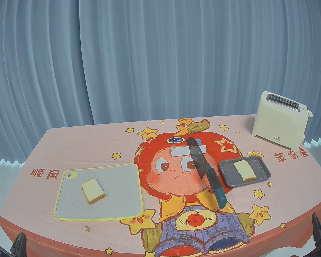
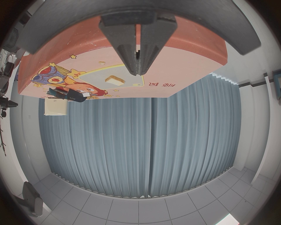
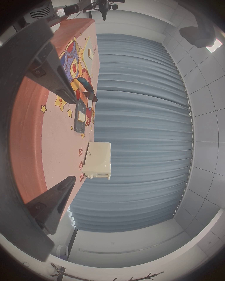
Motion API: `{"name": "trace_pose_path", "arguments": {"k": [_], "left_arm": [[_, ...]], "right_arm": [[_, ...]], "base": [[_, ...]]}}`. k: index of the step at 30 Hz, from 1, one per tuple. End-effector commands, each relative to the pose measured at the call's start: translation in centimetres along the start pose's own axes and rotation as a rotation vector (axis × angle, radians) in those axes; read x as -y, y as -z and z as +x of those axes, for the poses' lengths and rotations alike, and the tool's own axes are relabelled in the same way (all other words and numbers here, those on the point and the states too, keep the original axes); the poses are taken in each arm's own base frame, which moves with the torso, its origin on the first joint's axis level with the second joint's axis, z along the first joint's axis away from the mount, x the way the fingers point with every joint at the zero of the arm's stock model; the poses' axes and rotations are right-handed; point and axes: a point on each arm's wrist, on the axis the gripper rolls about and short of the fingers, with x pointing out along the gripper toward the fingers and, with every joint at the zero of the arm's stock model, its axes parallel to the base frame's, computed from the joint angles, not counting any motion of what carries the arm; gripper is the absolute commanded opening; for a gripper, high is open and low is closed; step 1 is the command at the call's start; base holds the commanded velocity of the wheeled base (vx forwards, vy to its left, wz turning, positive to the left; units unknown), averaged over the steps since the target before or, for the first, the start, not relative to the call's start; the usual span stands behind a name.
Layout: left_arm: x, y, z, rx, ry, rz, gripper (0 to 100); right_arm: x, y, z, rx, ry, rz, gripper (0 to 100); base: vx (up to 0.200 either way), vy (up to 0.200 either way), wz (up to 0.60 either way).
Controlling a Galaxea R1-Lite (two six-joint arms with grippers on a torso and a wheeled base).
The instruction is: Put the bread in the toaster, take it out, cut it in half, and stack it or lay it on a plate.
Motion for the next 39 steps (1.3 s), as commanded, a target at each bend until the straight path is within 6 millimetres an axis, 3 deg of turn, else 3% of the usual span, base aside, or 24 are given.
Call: {"name": "trace_pose_path", "arguments": {"k": [1, 39], "left_arm": [[0.0, 0.53, 0.01, -0.001, 0.0, 0.0, 0], [0.02, 0.37, 0.01, 0.014, 0.006, 0.006, 0]], "right_arm": [[-0.01, 0.49, 0.0, 0.0, 0.0, 0.0, 100], [-0.01, 0.49, 0.0, 0.0, 0.0, 0.001, 100]], "base": [[0.0, 0.0, 0.0], [0.0, 0.0, 0.0]]}}
